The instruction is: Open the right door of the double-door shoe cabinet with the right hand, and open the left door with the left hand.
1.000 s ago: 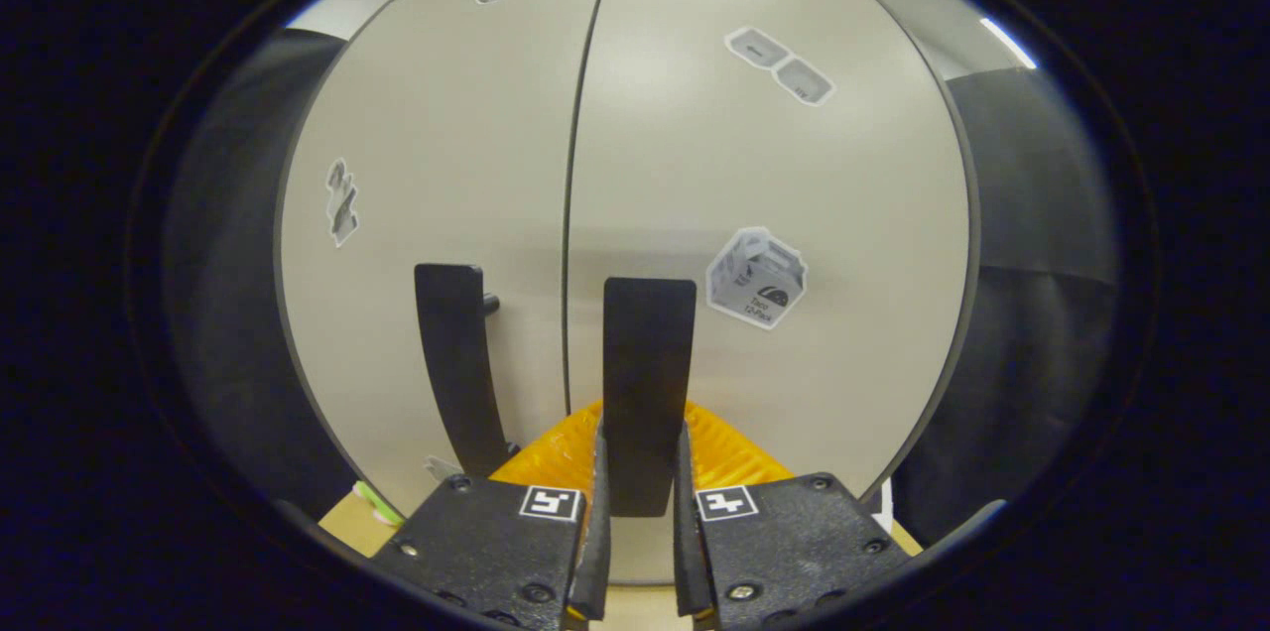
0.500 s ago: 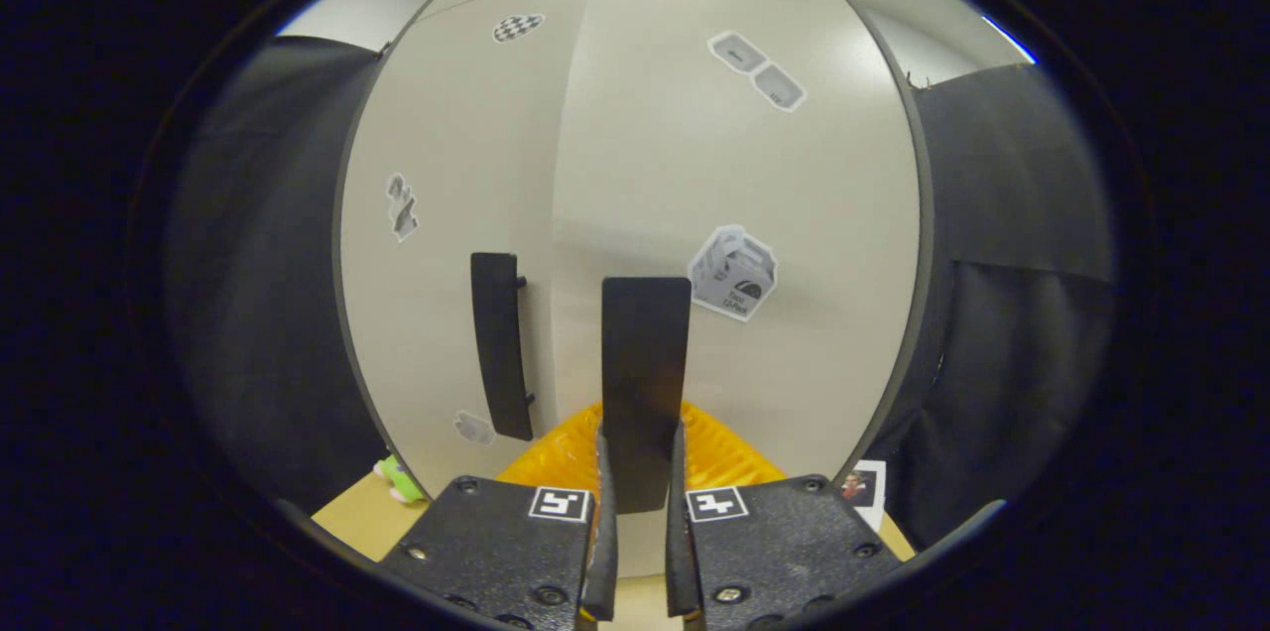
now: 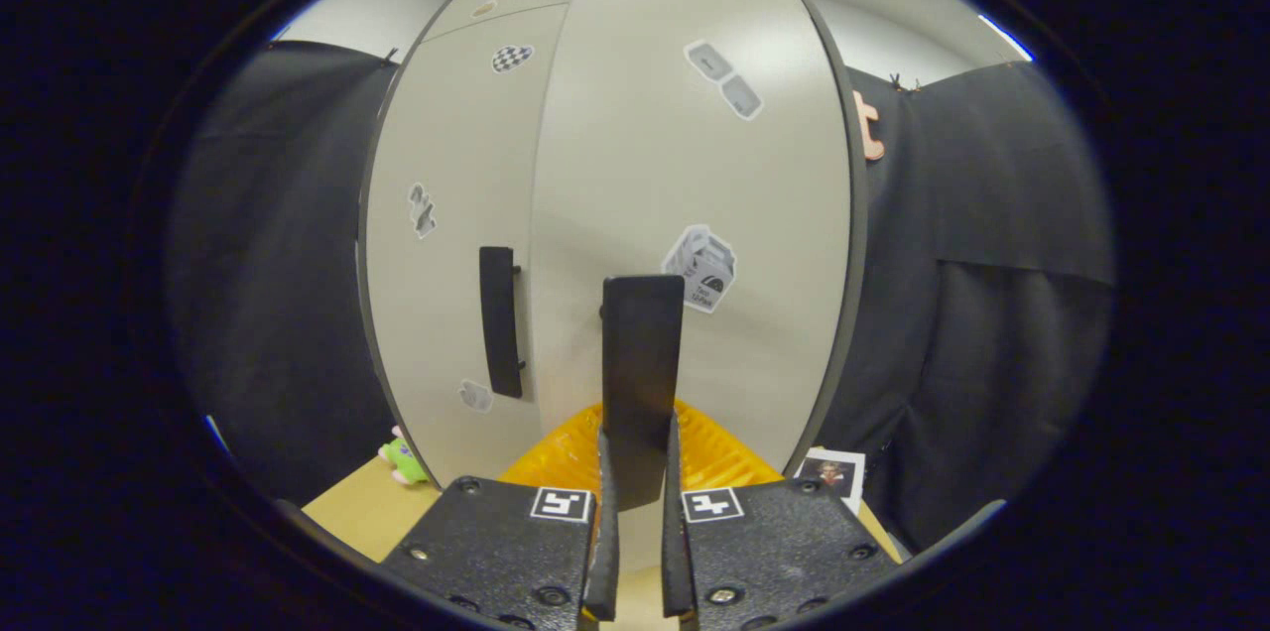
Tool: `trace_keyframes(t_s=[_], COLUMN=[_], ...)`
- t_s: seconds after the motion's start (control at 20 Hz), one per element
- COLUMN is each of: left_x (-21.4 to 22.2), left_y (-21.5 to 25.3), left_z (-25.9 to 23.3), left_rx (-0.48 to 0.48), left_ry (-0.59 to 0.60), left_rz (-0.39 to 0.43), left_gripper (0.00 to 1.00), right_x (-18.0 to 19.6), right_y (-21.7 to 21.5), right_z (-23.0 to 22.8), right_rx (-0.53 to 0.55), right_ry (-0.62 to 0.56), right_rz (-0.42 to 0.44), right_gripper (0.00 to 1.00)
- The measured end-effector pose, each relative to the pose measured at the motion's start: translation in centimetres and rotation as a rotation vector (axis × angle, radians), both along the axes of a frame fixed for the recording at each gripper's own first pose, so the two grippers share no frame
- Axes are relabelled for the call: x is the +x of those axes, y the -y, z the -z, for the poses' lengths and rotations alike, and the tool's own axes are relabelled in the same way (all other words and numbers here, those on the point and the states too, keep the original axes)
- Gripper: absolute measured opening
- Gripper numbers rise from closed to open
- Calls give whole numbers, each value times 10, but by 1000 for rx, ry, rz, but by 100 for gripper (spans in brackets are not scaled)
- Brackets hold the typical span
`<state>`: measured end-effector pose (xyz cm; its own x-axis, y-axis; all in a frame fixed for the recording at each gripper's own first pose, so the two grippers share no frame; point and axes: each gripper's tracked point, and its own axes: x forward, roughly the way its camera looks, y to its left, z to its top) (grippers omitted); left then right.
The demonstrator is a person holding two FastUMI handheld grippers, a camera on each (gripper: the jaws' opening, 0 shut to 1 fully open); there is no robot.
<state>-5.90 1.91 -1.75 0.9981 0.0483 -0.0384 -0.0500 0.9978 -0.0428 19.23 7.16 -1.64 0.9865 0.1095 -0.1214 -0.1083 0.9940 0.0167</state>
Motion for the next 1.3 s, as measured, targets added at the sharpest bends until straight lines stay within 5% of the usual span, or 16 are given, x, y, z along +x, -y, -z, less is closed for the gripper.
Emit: trace_keyframes(t_s=[1.3], left_x=[21], left_y=[93], left_z=[-5], left_rx=[10], left_ry=[-7], left_rz=[126], left_gripper=[96], right_x=[-60], right_y=[115], right_z=[8], right_rx=[18], right_ry=[7], right_rz=[45], right_gripper=[10])
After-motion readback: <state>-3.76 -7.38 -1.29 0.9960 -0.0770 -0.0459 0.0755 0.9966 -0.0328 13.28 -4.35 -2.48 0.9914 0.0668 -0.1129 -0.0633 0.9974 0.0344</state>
